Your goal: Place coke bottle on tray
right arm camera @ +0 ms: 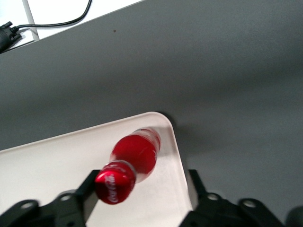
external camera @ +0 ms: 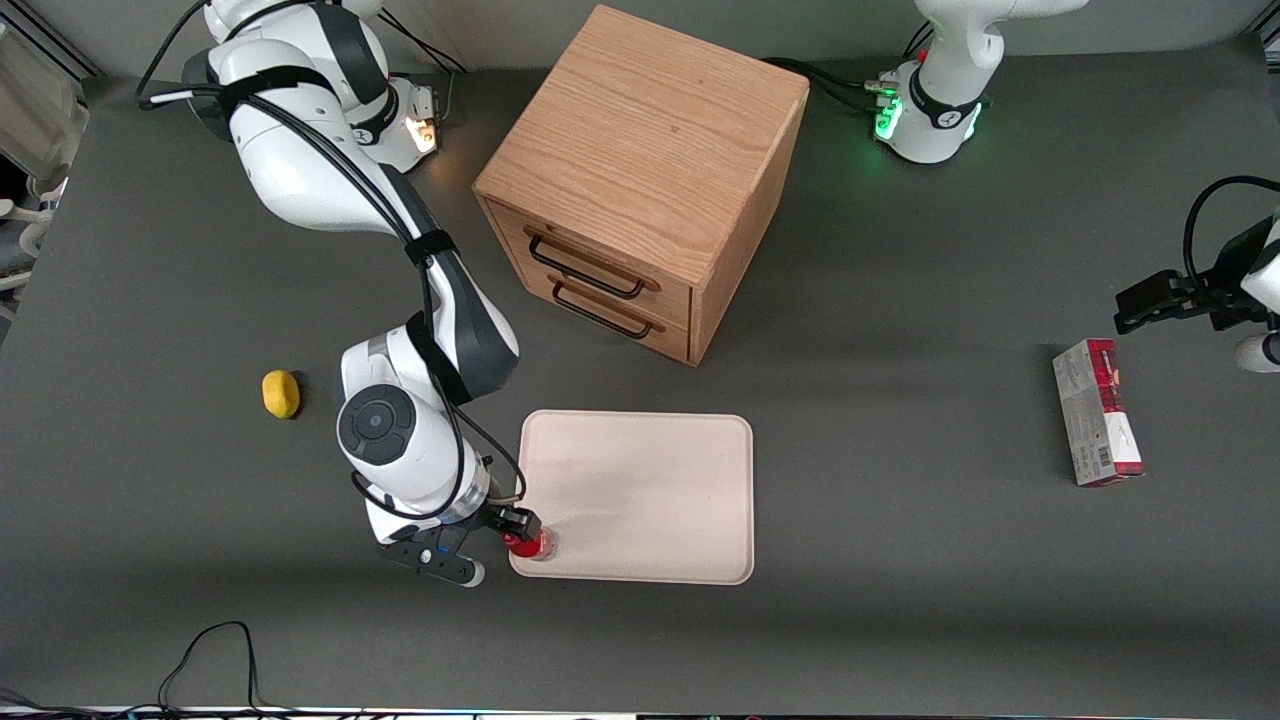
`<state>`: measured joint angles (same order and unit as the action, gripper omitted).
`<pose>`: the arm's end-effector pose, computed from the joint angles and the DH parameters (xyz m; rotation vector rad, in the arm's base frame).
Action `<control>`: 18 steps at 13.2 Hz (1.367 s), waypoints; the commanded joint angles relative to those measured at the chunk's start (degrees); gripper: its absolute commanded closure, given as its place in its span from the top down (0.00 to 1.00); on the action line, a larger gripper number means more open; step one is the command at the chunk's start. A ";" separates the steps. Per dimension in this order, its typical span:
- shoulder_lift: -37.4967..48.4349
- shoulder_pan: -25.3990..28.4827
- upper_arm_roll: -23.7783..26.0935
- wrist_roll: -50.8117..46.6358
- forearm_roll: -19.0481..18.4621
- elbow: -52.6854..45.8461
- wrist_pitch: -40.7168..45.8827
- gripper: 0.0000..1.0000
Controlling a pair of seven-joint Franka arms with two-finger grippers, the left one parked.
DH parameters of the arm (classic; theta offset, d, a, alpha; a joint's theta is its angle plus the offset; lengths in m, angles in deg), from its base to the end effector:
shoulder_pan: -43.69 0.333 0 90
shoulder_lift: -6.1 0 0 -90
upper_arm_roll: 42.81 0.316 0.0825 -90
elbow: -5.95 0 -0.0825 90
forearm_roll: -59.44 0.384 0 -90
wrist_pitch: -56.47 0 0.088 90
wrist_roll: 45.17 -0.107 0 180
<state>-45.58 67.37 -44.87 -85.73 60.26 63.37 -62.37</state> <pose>0.7337 0.3030 0.3262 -3.0174 0.4875 -0.2346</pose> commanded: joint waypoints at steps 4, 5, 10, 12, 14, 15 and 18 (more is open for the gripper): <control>1.57 -0.13 -0.13 0.21 -3.90 -1.96 6.41 1.00; 3.84 -1.52 0.21 3.96 -3.29 -0.92 8.51 1.00; 25.96 -8.55 -0.13 23.47 2.70 21.54 16.71 1.00; 35.11 -11.54 -0.22 30.86 2.70 31.39 18.10 1.00; 43.20 -13.83 -2.23 37.11 2.70 39.05 19.43 1.00; 46.29 -13.84 -3.72 39.40 2.61 40.91 20.91 1.00; 51.75 -13.66 -5.75 43.28 2.61 43.82 24.53 1.00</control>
<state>0.95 53.08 -49.73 -44.90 61.70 102.09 -37.73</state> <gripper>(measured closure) 0.000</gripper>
